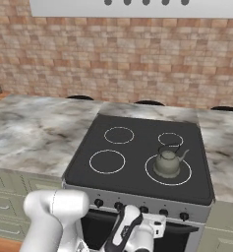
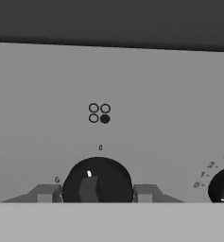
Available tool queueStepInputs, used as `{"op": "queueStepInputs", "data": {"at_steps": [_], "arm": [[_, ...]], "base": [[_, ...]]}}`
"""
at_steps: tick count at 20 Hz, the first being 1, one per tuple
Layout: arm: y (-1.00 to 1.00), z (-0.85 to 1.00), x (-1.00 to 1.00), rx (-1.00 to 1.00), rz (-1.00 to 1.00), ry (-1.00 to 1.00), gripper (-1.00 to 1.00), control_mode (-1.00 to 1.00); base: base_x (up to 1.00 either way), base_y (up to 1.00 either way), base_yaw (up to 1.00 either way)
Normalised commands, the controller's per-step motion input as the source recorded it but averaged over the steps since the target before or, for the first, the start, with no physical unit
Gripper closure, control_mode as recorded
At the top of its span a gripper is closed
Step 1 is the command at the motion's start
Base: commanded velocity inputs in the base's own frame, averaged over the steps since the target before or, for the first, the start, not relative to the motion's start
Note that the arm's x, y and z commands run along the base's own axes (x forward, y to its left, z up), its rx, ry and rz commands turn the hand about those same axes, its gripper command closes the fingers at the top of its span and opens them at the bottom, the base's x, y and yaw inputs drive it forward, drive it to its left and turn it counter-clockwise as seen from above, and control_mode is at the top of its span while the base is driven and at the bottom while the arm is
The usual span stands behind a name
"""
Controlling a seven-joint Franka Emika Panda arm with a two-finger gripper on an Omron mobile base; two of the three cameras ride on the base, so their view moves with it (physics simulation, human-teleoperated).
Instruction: Turn on the front right burner of the stove.
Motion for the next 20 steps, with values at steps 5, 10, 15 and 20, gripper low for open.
{"op": "queueStepInputs", "data": {"at_steps": [5,10,15,20], "arm": [[0.0,0.0,0.02,-0.29,0.15,0.02,1.0,-1.0],[-0.02,0.0,0.06,-0.28,0.17,0.04,1.0,-1.0],[-0.09,0.0,0.08,-0.24,0.21,0.05,1.0,-1.0],[-0.07,0.0,0.0,-0.11,0.15,0.02,1.0,-1.0]], "base": [[0.0,0.0,0.0],[0.0,0.0,0.0],[0.0,0.0,0.0],[0.0,0.0,0.0]]}}
